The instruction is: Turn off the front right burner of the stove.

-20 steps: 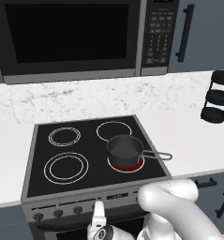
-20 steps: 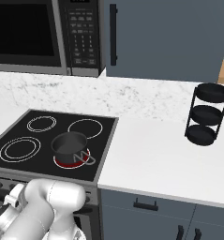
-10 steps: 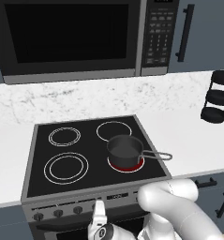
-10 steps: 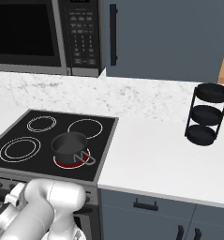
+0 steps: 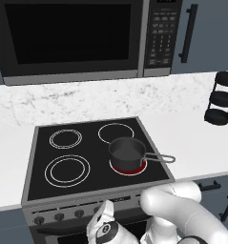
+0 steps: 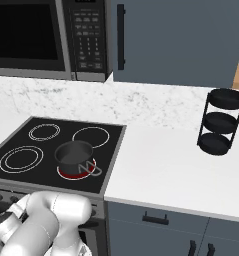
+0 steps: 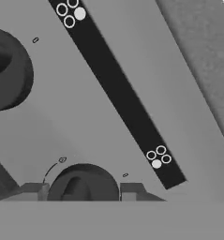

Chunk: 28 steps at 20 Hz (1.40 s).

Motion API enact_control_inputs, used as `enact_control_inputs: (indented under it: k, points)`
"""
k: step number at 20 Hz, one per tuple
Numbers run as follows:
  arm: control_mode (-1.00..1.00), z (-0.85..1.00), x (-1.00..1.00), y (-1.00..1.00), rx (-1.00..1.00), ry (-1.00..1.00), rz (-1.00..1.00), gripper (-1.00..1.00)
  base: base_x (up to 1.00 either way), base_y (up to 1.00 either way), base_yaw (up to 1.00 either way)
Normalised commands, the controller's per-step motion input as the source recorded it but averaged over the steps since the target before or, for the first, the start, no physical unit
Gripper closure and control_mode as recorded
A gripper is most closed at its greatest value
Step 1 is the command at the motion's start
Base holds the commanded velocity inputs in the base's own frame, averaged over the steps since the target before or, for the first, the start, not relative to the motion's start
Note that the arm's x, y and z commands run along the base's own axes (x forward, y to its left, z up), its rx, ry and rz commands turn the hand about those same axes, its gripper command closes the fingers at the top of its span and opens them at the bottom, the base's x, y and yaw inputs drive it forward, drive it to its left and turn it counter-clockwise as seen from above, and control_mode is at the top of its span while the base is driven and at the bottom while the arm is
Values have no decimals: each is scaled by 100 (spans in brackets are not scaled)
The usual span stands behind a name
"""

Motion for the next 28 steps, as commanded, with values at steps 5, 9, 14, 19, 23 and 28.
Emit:
enact_control_inputs:
  k: [5,9,14,19,23,28]
  points:
    - [-100,27,0,-13,63,17,-9,100,0,0,0]
    - [-100,19,0,-3,65,15,-14,100,0,0,0]
    - [-100,14,0,0,65,8,-15,100,0,0,0]
    - [-100,17,1,0,58,3,-14,100,0,0,0]
    - [-100,22,2,0,49,0,-17,100,0,0,0]
    - [-100,18,0,-3,36,6,-22,100,0,0,0]
